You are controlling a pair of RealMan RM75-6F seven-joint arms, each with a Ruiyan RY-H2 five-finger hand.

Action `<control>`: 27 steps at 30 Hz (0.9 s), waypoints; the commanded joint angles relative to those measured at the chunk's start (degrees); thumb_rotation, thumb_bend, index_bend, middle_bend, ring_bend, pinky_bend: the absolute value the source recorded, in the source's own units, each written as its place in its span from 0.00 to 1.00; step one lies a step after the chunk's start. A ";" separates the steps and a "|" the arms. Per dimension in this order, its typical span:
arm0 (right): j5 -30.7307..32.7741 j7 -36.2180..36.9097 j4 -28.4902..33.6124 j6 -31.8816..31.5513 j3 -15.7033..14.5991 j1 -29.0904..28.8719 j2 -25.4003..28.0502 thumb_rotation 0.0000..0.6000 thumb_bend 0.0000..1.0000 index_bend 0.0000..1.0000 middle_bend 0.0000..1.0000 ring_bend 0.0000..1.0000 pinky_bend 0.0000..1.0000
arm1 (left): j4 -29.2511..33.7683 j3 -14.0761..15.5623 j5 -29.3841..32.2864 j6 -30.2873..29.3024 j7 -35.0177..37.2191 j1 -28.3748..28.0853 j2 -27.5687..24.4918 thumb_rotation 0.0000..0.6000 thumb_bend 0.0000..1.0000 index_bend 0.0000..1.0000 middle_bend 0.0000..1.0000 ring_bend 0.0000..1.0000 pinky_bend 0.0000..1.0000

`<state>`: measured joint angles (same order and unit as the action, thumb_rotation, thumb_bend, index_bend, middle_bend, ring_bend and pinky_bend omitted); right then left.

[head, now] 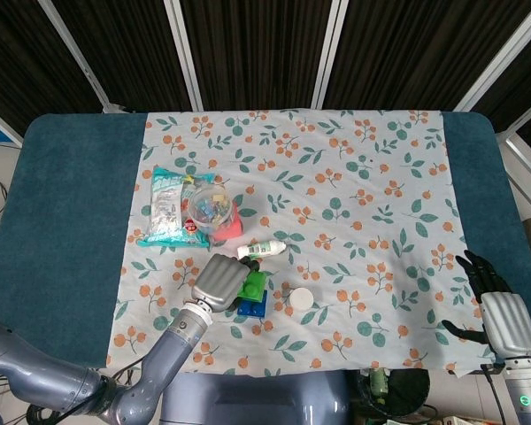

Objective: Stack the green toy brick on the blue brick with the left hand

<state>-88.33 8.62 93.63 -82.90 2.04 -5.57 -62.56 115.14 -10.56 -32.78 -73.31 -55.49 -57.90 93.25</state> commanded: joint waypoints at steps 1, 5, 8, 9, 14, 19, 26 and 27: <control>0.03 0.02 0.02 0.03 -0.01 0.00 0.01 1.00 0.10 0.00 0.00 0.00 0.20 | -0.25 -0.19 0.57 -0.19 -0.26 -0.42 0.22 1.00 0.36 0.53 0.55 0.45 0.53; 0.05 0.08 0.02 0.03 0.02 -0.01 0.02 1.00 0.10 0.00 0.00 0.00 0.20 | -0.65 -0.53 1.76 -0.44 -0.75 -1.10 0.60 1.00 0.36 0.53 0.55 0.45 0.53; 0.10 0.21 0.00 0.07 0.03 -0.01 0.04 1.00 0.10 0.00 0.00 0.00 0.20 | -1.13 -0.76 2.81 -0.56 -1.20 -1.68 1.05 1.00 0.36 0.53 0.55 0.45 0.53; 0.09 0.24 -0.01 0.06 0.04 -0.01 0.03 1.00 0.10 0.00 0.00 0.00 0.20 | -1.28 -0.84 3.10 -0.58 -1.33 -1.87 1.22 1.00 0.36 0.53 0.55 0.45 0.53; 0.19 0.45 0.03 0.18 0.05 -0.05 0.07 1.00 0.10 0.00 0.00 0.00 0.20 | -2.26 -1.10 4.15 -0.68 -1.90 -2.83 2.27 1.00 0.36 0.53 0.55 0.45 0.53; 0.29 0.66 0.08 0.21 0.10 -0.05 0.12 1.00 0.10 0.00 0.00 0.00 0.20 | -3.24 -1.21 5.40 -0.81 -2.77 -3.83 3.45 1.00 0.36 0.53 0.55 0.45 0.53; 0.36 0.87 0.17 0.31 0.11 -0.08 0.17 1.00 0.12 0.00 0.00 0.00 0.20 | -4.91 -1.25 6.67 -0.88 -3.52 -5.01 5.34 1.00 0.36 0.53 0.55 0.46 0.54; 0.38 0.94 0.20 0.33 0.11 -0.08 0.18 1.00 0.12 0.00 0.00 0.00 0.20 | -5.14 -1.23 6.80 -0.90 -3.63 -5.15 5.60 1.00 0.36 0.53 0.55 0.46 0.54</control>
<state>-87.96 9.54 93.82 -82.58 2.15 -5.65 -62.39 110.11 -11.80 -26.07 -74.20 -59.03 -62.94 98.73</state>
